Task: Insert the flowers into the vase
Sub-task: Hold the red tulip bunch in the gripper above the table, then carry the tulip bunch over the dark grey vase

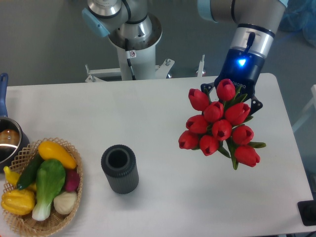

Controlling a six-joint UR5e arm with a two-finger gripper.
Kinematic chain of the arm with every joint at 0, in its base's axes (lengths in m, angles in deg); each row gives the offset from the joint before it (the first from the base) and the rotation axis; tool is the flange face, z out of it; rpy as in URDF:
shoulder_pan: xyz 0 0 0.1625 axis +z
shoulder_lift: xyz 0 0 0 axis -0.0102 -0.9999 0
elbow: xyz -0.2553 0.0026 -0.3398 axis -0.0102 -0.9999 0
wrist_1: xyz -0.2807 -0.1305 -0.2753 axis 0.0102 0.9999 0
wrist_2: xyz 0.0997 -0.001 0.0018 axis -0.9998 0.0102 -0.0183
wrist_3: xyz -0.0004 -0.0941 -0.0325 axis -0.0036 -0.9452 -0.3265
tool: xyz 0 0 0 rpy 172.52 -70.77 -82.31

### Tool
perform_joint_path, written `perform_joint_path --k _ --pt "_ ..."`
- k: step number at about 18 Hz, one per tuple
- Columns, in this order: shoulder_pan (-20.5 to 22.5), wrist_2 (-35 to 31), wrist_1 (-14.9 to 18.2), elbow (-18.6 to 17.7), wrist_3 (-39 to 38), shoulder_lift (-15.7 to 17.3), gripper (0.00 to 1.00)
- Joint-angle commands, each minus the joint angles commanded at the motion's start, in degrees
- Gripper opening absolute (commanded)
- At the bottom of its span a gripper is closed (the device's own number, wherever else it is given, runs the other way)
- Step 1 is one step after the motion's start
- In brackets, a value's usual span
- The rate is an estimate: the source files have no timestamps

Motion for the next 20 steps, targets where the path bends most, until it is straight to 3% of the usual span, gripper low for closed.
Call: perform_joint_path --k 3,20 --pt "0.0 -0.1 -0.2 -1.3 0.4 0.5 0.04" --pt "-0.3 3.8 -0.3 -1.2 0.4 0.4 0.04"
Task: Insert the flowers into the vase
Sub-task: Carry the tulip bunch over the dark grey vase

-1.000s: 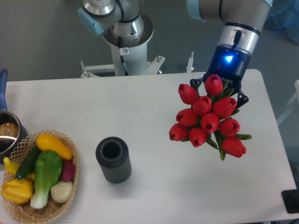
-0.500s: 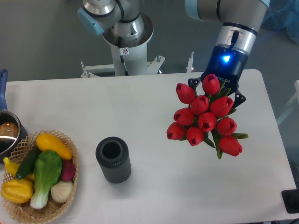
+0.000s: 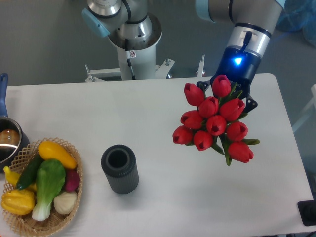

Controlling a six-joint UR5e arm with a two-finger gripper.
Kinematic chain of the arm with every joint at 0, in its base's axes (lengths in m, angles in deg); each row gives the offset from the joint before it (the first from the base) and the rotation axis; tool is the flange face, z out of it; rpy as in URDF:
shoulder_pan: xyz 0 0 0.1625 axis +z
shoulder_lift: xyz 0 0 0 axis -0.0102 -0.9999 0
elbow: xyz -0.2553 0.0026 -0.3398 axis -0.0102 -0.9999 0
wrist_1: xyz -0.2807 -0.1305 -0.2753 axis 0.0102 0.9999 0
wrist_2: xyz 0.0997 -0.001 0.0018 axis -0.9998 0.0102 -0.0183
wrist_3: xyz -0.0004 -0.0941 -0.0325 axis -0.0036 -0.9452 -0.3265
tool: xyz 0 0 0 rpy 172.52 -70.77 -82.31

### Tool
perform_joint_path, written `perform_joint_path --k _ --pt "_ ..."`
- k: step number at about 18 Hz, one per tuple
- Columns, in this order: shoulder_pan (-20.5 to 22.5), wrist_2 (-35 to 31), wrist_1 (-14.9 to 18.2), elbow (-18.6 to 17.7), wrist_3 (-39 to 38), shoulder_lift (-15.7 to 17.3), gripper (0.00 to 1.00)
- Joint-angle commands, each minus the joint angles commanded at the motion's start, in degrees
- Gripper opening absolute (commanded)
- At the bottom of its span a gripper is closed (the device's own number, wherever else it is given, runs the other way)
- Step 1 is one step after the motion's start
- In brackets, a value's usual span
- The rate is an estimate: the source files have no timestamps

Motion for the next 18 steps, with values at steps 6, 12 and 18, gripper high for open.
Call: perform_joint_path --k 6,12,18 --pt "-0.8 4.2 -2.1 1.4 0.1 -1.9 0.04" --pt "-2.5 9.6 -2.9 1.1 -0.1 -2.6 0.04" --pt "-7.6 13.2 -2.9 0.9 -0.4 -2.7 0.04"
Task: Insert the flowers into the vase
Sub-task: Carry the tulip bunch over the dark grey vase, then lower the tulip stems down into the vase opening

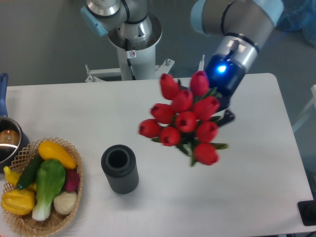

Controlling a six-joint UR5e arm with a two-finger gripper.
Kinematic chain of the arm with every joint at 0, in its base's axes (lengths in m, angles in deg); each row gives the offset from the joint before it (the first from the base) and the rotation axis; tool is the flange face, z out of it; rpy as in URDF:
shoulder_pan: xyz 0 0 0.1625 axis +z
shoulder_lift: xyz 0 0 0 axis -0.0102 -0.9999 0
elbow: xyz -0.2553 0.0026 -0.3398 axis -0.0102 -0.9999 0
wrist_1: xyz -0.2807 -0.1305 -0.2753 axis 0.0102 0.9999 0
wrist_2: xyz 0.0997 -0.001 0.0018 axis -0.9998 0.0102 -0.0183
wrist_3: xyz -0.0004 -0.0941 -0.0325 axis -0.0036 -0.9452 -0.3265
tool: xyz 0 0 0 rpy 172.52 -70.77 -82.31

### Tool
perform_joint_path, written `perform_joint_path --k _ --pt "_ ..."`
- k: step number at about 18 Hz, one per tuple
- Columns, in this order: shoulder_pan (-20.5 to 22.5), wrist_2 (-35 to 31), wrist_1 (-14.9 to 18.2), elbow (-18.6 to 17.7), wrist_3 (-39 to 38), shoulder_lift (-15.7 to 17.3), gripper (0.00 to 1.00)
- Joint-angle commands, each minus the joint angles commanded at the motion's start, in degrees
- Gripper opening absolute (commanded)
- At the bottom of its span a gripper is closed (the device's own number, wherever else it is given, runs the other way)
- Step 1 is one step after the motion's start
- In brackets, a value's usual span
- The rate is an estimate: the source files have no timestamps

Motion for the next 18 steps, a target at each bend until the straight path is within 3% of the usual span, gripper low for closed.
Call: perform_joint_path --k 2,8,18 --pt "-0.4 2.9 0.0 -0.7 -0.1 -0.1 0.04" --pt "-2.7 3.3 0.0 -4.6 0.4 0.4 0.03" --pt "-5.9 6.3 -0.1 -5.4 0.5 0.0 0.03"
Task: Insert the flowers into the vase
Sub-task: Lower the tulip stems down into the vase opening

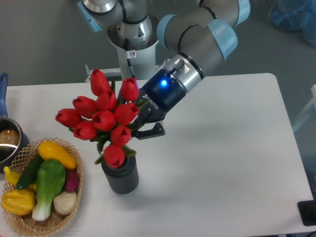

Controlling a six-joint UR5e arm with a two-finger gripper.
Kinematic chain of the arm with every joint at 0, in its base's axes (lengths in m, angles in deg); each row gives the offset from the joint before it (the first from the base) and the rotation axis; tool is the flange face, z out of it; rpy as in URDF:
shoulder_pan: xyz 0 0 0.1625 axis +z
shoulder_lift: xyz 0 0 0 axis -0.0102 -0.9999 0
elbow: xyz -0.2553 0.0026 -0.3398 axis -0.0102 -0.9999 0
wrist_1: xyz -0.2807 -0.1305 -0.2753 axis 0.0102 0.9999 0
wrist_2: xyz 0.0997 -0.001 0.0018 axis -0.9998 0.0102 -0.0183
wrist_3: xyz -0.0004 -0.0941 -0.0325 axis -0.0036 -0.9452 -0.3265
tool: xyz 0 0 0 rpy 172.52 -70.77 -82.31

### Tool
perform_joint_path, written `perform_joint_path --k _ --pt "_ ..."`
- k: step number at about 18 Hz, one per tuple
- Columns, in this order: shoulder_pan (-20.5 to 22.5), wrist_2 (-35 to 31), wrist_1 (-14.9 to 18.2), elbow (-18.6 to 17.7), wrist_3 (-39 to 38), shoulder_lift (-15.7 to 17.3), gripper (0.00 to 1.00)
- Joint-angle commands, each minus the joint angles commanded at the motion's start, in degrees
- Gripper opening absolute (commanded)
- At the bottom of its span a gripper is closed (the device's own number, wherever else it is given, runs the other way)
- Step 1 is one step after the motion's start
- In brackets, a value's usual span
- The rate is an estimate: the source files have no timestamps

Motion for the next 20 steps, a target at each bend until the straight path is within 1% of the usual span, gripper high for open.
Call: perform_joint_path --k 2,6,10,13,14,17,20 --pt "-1.2 -0.2 0.0 -0.2 0.0 -0.6 0.03" --pt "-1.6 -0.4 -0.2 -0.3 0.0 -0.9 0.03" --pt "-2.0 0.2 -0.3 -1.1 0.0 -1.0 0.03" --pt "-2.1 0.4 -0.3 -1.1 0.5 -2.0 0.03" --pt "-2.0 0.6 -0.4 -1.7 1.0 -2.2 0.03" --pt "-1.5 2.5 -0.4 -3.0 2.5 -2.3 0.03" --pt "-1.2 2.5 -0.4 -3.3 2.5 -2.3 0.03"
